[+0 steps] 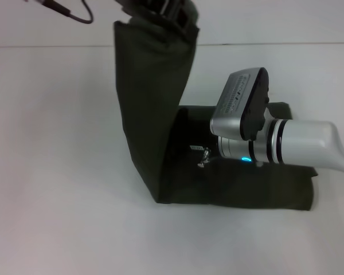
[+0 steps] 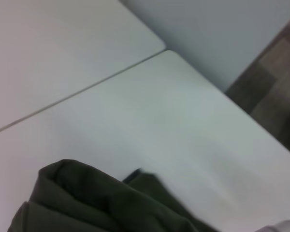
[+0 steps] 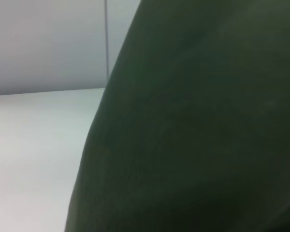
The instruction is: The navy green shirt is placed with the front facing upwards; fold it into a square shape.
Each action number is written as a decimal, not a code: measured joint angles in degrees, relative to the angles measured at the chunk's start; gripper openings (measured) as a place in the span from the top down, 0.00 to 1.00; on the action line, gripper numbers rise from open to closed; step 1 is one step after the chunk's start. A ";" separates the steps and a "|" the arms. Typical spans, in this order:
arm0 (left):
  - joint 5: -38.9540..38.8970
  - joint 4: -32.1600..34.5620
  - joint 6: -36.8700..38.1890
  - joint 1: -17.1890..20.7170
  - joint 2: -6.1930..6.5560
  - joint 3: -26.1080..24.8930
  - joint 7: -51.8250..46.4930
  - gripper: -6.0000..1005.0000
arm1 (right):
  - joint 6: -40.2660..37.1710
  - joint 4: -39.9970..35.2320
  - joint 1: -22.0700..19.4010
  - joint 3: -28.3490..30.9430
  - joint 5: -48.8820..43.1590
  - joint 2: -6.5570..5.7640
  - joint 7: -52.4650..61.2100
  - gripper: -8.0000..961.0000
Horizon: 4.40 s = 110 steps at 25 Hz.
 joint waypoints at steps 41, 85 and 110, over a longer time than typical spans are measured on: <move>-8.01 -2.50 -27.08 6.70 -6.82 31.43 -7.22 0.84 | -33.04 -41.60 -41.35 5.44 -6.14 -7.06 25.64 0.90; -46.80 -16.55 -28.75 45.22 -6.22 15.11 60.35 0.07 | -53.66 -65.51 -34.27 7.67 -16.39 -5.74 41.39 0.60; -39.39 -40.39 -7.19 45.18 2.64 -3.98 90.23 0.07 | -51.98 -34.07 -42.81 19.73 -10.84 -1.52 1.44 0.03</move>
